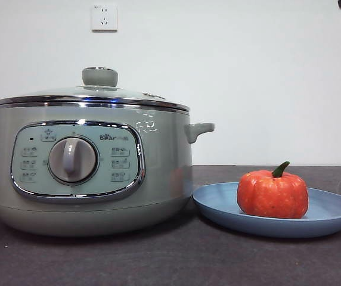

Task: Take the pumpkin out from the steamer,put the pumpkin in the blue plate,close the lid

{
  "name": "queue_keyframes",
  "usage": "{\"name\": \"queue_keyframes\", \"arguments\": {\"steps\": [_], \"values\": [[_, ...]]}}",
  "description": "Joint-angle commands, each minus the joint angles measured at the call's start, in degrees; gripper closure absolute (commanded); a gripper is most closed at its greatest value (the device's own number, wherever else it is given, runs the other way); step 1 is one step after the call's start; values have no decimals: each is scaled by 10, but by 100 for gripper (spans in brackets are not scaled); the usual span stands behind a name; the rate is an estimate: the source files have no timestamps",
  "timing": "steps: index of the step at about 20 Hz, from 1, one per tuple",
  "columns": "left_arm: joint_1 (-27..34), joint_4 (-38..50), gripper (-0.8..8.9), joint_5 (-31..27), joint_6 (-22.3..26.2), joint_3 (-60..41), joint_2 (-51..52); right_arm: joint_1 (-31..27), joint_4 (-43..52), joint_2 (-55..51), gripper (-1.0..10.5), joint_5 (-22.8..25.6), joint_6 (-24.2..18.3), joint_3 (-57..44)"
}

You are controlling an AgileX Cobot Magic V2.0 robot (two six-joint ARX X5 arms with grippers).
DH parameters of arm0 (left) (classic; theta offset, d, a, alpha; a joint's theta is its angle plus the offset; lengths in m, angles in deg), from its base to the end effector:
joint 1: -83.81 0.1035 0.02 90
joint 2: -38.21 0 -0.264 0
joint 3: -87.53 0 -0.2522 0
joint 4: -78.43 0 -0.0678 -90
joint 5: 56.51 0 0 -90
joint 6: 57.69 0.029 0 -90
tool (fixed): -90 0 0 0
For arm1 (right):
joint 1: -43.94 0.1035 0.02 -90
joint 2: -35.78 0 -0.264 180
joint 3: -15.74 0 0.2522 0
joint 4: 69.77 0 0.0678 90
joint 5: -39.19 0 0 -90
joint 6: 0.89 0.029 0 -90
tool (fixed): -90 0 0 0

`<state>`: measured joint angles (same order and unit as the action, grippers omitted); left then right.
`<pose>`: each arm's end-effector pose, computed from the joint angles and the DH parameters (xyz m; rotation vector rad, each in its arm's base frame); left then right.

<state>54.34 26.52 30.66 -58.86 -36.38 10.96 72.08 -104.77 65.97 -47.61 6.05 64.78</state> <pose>0.0836 -0.0456 0.3081 0.0932 0.3948 -0.4545 0.1096 0.0568 0.2908 0.0417 0.2992 0.4150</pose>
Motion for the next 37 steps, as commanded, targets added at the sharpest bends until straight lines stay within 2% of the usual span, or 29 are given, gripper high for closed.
{"name": "queue_keyframes", "arguments": {"steps": [1, 12, 14, 16, 21, 26, 28, 31, 37], "values": [[-2, -14, 817, 0, -7, -3, 2, 0, -17, -1, 963, 2, 5, -6], [-3, -33, 817, -3, -4, -3, 10, 0, -111, -1, 963, 2, 5, -6], [9, -44, 817, -8, 30, -3, 32, 0, -123, -1, 963, 2, 5, -6], [33, -36, 817, 13, 45, -9, 70, 0, -135, -1, 963, 2, 5, -6], [153, 118, 817, 14, 60, -106, 187, 0, -153, -1, 963, 2, 5, -6], [247, 218, 817, 19, 64, -254, 217, 0, -153, -1, 963, 2, 5, -6], [270, 264, 817, 21, 64, -311, 217, 0, -153, -1, 963, 2, 5, -6], [289, 316, 817, 51, 58, -365, 219, 0, -153, -1, 963, 2, 5, -6], [307, 311, 817, 61, 57, -389, 235, 0, -153, -1, 963, 2, 5, -6]]}}
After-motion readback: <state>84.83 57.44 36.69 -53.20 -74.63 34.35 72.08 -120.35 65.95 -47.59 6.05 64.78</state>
